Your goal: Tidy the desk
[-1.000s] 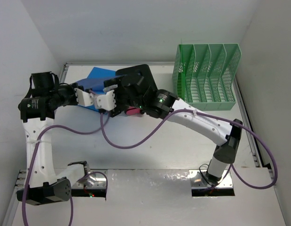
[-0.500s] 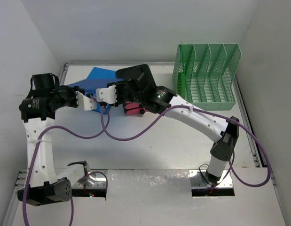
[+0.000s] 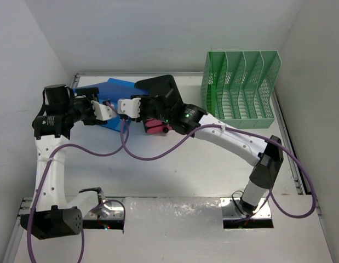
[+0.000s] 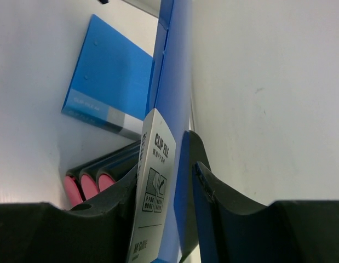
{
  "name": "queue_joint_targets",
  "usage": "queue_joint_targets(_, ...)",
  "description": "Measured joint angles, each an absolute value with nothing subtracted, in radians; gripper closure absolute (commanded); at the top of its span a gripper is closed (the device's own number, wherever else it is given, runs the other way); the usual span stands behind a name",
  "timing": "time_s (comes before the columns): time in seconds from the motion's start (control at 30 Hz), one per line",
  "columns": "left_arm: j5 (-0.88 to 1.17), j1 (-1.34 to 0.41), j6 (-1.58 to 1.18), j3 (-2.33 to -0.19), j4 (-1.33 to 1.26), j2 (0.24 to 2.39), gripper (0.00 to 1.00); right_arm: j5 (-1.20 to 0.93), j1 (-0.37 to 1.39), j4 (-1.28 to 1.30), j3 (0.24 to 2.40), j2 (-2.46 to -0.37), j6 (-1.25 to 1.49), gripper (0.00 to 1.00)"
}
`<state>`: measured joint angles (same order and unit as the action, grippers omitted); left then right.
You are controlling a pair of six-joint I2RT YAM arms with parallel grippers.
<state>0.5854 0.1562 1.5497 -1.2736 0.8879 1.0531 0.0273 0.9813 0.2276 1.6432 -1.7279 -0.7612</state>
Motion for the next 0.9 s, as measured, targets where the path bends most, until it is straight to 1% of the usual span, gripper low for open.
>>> queue_joint_targets(0.3,0.593,0.156,1.487,-1.243,0.704,1.074,0.23,-0.023,0.984,0.235,1.514,-1.584,-0.779,1.0)
queue_joint_targets(0.37,0.608,0.156,1.5,-1.241,0.694,1.086,0.25,-0.044,0.984,0.248,1.485,-1.547,-0.784,1.0)
queue_joint_targets(0.4,0.622,0.156,1.524,-1.241,0.692,1.092,0.32,-0.054,0.984,0.252,1.473,-1.531,-0.786,1.0)
queue_joint_targets(0.43,0.632,0.156,1.547,-1.241,0.697,1.097,0.45,-0.063,0.984,0.254,1.46,-1.512,-0.787,1.0)
queue_joint_targets(0.47,0.646,0.156,1.573,-1.242,0.709,1.102,0.77,-0.068,0.984,0.254,1.448,-1.496,-0.789,1.0)
queue_joint_targets(0.5,0.654,0.156,1.596,-1.242,0.725,1.105,0.96,-0.073,0.984,0.255,1.436,-1.48,-0.79,1.0)
queue_joint_targets(0.53,0.665,0.156,1.644,-1.243,0.753,1.108,1.0,-0.078,0.984,0.252,1.421,-1.463,-0.792,1.0)
queue_joint_targets(0.63,0.682,0.149,1.686,-1.244,0.802,1.111,1.0,-0.075,0.984,0.243,1.404,-1.425,-0.81,1.0)
queue_joint_targets(0.67,0.688,0.149,1.7,-1.244,0.823,1.108,1.0,-0.07,0.986,0.246,1.404,-1.42,-0.812,0.99)
queue_joint_targets(0.73,0.689,0.149,1.726,-1.252,0.866,1.105,1.0,-0.056,0.994,0.254,1.406,-1.422,-0.816,0.82)
queue_joint_targets(0.77,0.688,0.15,1.74,-1.259,0.888,1.105,1.0,-0.043,0.998,0.263,1.411,-1.428,-0.816,0.61)
queue_joint_targets(0.8,0.684,0.154,1.752,-1.267,0.908,1.105,1.0,-0.032,1.003,0.275,1.43,-1.441,-0.813,0.48)
queue_joint_targets(0.83,0.675,0.159,1.763,-1.277,0.929,1.105,1.0,-0.007,1.005,0.304,1.463,-1.461,-0.808,0.43)
queue_joint_targets(0.9,0.657,0.172,1.778,-1.301,0.961,1.105,1.0,0.06,1.002,0.355,1.551,-1.511,-0.804,0.37)
